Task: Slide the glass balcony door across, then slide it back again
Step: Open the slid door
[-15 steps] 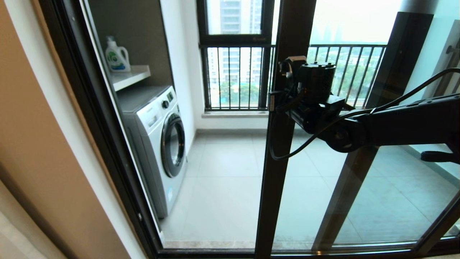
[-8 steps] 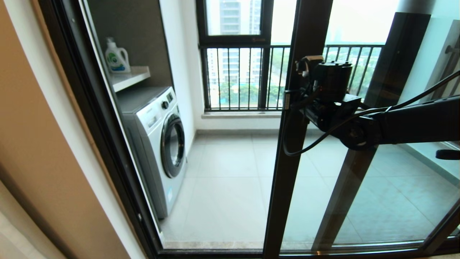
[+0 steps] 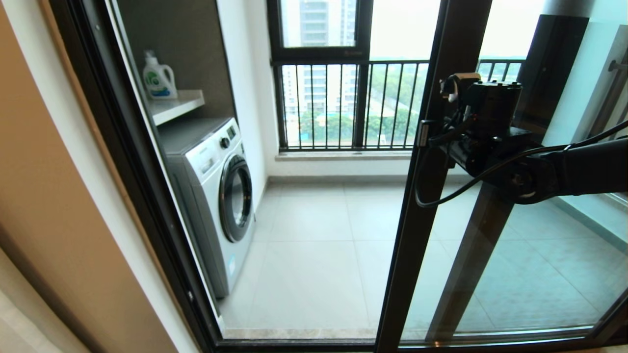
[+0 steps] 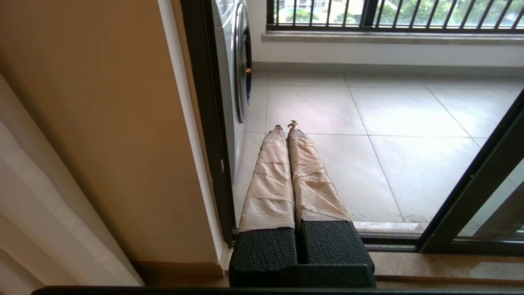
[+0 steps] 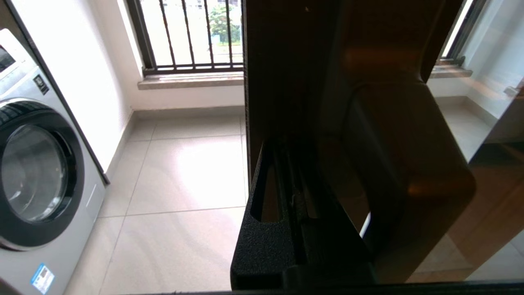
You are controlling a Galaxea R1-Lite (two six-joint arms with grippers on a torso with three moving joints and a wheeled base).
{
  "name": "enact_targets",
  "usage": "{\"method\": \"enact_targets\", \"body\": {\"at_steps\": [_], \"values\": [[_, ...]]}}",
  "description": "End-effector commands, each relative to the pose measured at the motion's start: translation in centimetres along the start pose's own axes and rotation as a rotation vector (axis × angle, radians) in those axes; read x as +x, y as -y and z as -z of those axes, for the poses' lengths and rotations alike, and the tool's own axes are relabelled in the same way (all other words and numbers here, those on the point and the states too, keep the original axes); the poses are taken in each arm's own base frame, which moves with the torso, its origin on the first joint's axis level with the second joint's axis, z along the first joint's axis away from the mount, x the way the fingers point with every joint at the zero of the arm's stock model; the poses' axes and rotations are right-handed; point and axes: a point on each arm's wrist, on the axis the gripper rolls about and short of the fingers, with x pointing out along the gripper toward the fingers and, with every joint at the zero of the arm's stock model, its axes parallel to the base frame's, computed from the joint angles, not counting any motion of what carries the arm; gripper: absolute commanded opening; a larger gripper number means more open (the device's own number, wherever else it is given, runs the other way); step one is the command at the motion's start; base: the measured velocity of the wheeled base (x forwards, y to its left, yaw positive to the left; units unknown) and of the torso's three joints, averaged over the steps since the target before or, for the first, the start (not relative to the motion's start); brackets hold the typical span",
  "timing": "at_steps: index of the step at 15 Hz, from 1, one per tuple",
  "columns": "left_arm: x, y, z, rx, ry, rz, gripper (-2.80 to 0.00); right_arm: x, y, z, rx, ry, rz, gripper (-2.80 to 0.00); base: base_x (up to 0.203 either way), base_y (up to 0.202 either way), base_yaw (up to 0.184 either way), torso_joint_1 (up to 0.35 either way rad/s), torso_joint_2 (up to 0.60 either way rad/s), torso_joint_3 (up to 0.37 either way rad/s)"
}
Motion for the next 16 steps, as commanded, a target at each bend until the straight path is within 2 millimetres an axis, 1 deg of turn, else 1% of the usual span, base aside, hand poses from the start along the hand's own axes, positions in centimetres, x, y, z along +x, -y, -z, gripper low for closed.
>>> {"method": "enact_targets", "body": {"at_steps": [1,4,8,14,16], "values": [[0.0,0.0,0.0,0.0,-0.002,-0.001,-2.8,-0.2,0.5,-0.4,-0.003,0.011,0.006,-2.8,0.0,0.0,0.0,0.0,0.0,0.0],[0.0,0.0,0.0,0.0,-0.002,-0.001,-2.8,0.1,2.3,-0.5,-0.008,0.012,0.049,-2.8,0.0,0.0,0.0,0.0,0.0,0.0],[0.0,0.0,0.0,0.0,-0.002,-0.001,-2.8,0.1,3.7,-0.4,-0.01,0.005,0.075,-2.8,0.0,0.0,0.0,0.0,0.0,0.0],[0.0,0.0,0.0,0.0,-0.002,-0.001,-2.8,0.7,6.5,-0.2,-0.014,0.01,0.124,-2.8,0.0,0.0,0.0,0.0,0.0,0.0],[0.0,0.0,0.0,0.0,-0.002,-0.001,-2.8,0.7,7.6,-0.3,-0.027,0.014,0.128,-2.8,0.0,0.0,0.0,0.0,0.0,0.0]]}}
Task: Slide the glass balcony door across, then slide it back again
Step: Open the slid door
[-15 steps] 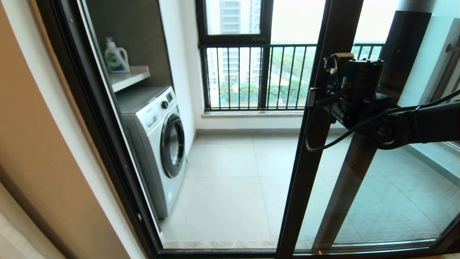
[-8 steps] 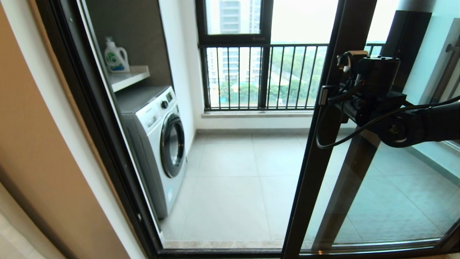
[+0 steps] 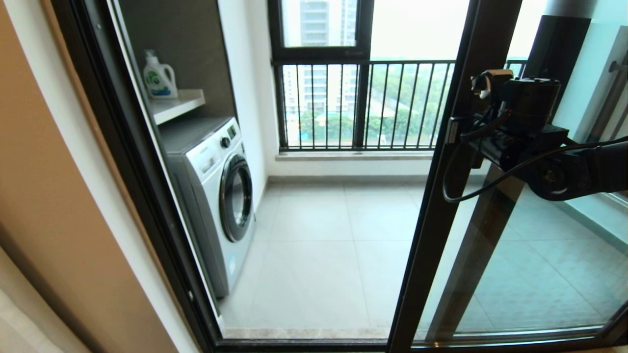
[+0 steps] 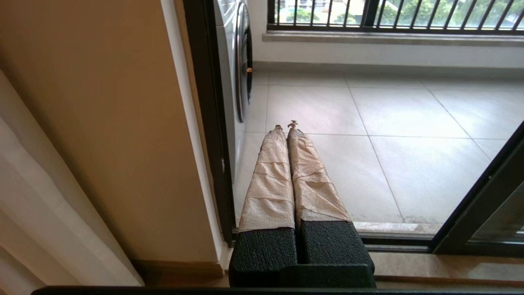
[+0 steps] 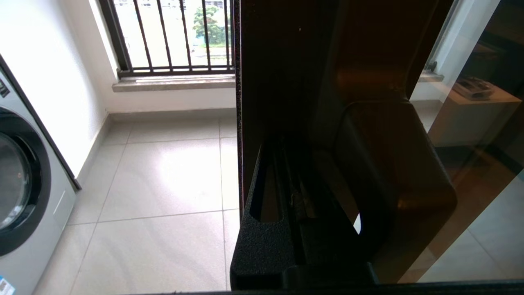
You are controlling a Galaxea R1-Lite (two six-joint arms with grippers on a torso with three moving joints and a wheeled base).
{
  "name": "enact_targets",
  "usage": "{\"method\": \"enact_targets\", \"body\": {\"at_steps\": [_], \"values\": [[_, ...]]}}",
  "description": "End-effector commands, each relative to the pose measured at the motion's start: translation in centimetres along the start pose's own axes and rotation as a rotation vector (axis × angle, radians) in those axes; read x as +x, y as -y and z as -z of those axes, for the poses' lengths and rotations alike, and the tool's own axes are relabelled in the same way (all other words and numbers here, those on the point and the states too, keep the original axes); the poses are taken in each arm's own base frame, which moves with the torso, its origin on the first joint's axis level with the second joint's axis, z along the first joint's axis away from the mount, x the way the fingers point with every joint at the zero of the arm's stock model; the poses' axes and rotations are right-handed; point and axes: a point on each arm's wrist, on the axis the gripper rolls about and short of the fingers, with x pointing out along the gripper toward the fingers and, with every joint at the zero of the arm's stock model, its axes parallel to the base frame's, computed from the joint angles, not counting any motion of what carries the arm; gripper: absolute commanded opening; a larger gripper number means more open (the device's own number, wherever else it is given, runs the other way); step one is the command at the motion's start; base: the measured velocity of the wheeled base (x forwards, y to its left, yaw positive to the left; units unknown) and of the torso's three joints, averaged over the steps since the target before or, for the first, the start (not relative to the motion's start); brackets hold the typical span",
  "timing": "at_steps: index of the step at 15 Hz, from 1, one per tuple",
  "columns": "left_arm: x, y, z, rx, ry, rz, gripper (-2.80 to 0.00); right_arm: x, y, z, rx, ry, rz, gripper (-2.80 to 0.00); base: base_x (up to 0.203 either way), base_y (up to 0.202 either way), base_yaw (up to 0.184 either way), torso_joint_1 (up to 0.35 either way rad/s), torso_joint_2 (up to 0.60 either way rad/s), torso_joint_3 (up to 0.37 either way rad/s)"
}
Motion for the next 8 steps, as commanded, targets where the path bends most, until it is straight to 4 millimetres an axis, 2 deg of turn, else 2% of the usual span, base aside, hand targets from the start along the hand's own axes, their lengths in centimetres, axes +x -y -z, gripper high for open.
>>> {"method": "enact_targets", "body": {"at_steps": [1,8], "values": [[0.0,0.0,0.0,0.0,-0.002,0.0,-2.8,0.0,1.5,-0.2,0.0,0.008,0.019,-2.8,0.0,0.0,0.0,0.0,0.0,0.0],[0.0,0.0,0.0,0.0,-0.002,0.0,-2.8,0.2,4.4,-0.1,-0.004,0.003,0.061,-2.8,0.0,0.0,0.0,0.0,0.0,0.0]]}}
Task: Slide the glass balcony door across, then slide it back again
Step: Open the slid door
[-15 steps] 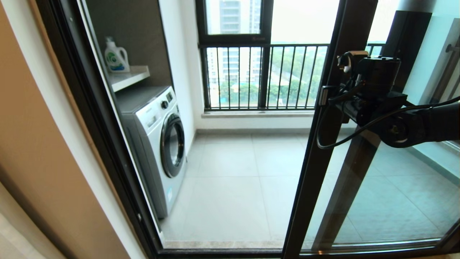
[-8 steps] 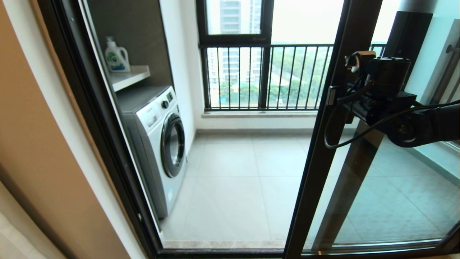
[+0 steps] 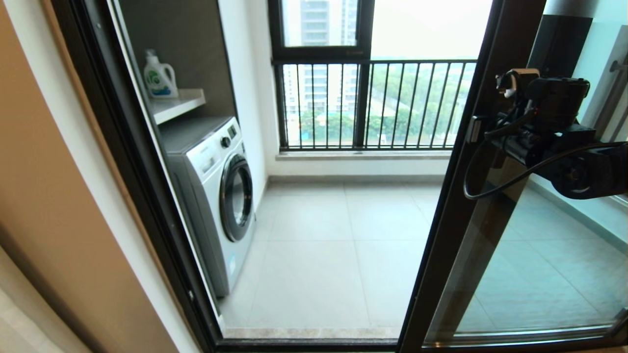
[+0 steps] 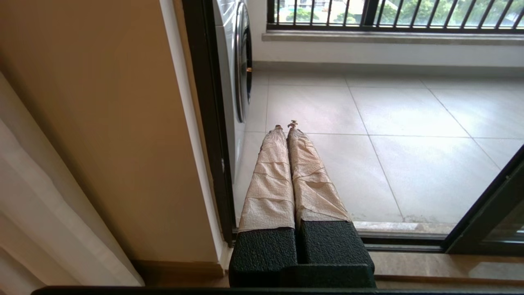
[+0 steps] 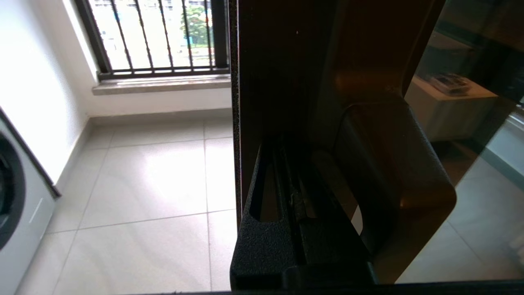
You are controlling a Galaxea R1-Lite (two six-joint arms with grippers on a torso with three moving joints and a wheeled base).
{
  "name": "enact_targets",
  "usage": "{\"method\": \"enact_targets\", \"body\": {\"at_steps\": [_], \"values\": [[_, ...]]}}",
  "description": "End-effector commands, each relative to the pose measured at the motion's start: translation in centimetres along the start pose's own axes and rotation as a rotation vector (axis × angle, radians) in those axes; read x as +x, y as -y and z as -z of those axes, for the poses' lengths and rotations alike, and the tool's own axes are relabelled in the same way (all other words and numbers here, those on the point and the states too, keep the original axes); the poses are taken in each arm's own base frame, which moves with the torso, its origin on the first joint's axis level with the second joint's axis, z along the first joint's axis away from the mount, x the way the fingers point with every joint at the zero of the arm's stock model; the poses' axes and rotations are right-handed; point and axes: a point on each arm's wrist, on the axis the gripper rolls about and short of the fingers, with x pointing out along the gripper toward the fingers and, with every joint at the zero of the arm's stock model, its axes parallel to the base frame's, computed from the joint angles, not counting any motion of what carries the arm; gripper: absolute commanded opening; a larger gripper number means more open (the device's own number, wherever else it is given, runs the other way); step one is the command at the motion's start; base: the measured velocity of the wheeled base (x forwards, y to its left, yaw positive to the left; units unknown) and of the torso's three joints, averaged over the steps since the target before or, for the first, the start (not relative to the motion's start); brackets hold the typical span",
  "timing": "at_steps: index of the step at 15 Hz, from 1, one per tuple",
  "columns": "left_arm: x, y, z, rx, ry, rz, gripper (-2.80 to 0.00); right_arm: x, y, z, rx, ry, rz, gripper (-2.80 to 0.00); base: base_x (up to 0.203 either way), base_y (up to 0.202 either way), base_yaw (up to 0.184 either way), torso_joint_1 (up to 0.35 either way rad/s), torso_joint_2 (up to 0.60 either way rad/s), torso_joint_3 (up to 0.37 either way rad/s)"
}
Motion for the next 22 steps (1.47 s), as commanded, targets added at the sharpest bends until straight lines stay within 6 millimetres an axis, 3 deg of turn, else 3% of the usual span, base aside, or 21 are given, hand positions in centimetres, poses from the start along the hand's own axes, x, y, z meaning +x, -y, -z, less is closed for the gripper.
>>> {"method": "enact_targets", "body": {"at_steps": [1,11,22], "values": [[0.0,0.0,0.0,0.0,-0.002,0.0,-2.8,0.1,0.9,-0.1,0.002,0.009,0.017,-2.8,0.0,0.0,0.0,0.0,0.0,0.0],[0.0,0.0,0.0,0.0,-0.002,-0.002,-2.8,0.2,3.2,-0.4,-0.022,0.031,0.045,-2.8,0.0,0.0,0.0,0.0,0.0,0.0],[0.0,0.0,0.0,0.0,-0.002,0.0,-2.8,0.0,3.4,-1.0,-0.052,0.045,0.045,-2.8,0.0,0.0,0.0,0.0,0.0,0.0]]}}
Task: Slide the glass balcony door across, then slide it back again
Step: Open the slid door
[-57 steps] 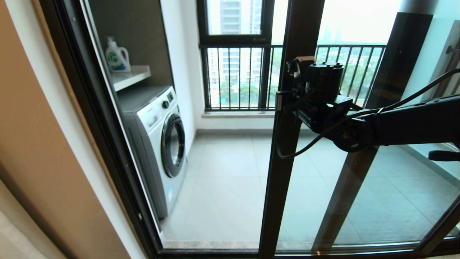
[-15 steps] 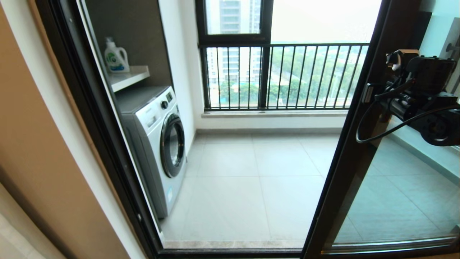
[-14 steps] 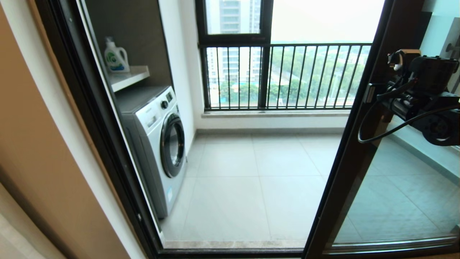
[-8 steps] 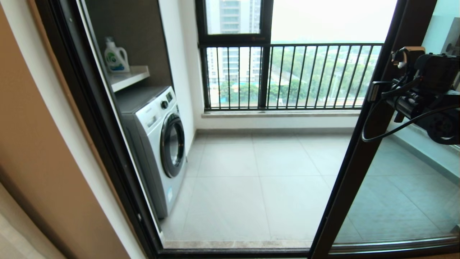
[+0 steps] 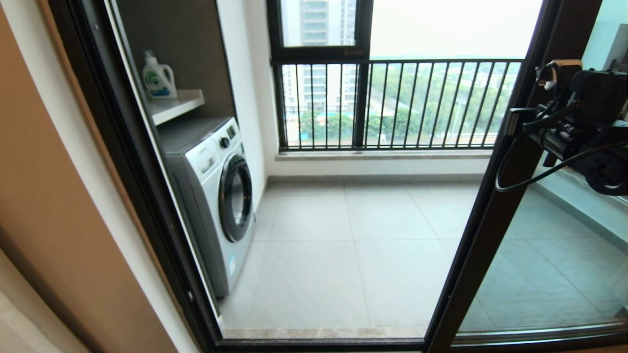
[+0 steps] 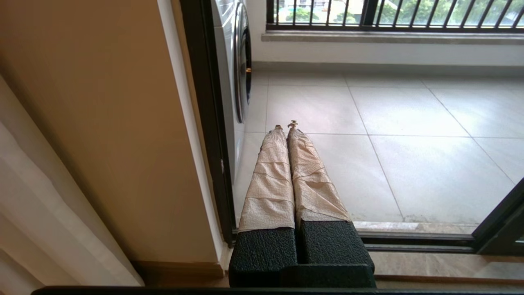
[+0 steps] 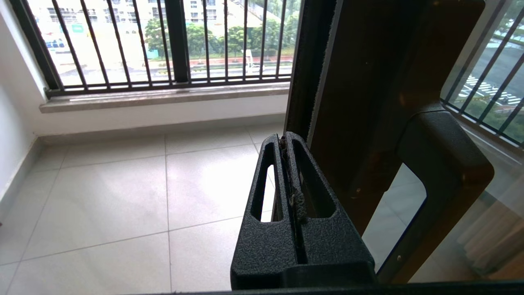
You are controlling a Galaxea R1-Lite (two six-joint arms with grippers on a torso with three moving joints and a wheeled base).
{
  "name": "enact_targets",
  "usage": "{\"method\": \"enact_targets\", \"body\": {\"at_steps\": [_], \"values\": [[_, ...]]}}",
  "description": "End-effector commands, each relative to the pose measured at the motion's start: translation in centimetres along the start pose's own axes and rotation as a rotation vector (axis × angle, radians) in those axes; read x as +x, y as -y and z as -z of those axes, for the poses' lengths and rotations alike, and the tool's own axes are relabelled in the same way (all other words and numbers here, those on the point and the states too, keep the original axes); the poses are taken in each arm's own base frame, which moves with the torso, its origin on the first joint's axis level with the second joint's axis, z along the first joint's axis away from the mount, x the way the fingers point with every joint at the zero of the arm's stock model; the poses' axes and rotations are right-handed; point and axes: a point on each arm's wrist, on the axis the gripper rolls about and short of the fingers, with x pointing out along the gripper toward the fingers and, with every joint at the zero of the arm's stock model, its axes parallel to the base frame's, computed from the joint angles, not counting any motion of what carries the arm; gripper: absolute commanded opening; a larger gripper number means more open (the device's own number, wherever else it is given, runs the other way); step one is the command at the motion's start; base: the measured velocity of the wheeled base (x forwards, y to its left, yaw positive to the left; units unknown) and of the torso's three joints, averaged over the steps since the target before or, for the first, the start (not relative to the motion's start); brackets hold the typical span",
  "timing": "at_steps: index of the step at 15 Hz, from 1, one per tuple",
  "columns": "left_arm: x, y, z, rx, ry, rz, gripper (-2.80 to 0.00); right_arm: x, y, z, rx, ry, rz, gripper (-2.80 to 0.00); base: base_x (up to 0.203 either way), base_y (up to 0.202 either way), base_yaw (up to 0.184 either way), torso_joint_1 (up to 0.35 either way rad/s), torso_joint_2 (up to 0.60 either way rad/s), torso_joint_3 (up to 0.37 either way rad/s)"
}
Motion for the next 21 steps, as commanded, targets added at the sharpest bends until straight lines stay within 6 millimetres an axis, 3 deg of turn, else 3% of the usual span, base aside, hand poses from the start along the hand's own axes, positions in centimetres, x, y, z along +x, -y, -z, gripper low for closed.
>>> {"method": "enact_targets", "body": {"at_steps": [1,5,12,21], "values": [[0.0,0.0,0.0,0.0,-0.002,-0.001,-2.8,-0.1,0.0,0.1,-0.002,-0.001,0.0,-2.8,0.0,0.0,0.0,0.0,0.0,0.0],[0.0,0.0,0.0,0.0,-0.002,-0.001,-2.8,0.1,0.0,0.2,-0.003,-0.003,0.004,-2.8,0.0,0.0,0.0,0.0,0.0,0.0],[0.0,0.0,0.0,0.0,-0.002,-0.001,-2.8,1.3,3.3,1.7,-0.013,-0.03,0.033,-2.8,0.0,0.0,0.0,0.0,0.0,0.0],[0.0,0.0,0.0,0.0,-0.002,-0.001,-2.8,1.9,5.9,2.5,-0.016,-0.049,0.08,-2.8,0.0,0.0,0.0,0.0,0.0,0.0]]}}
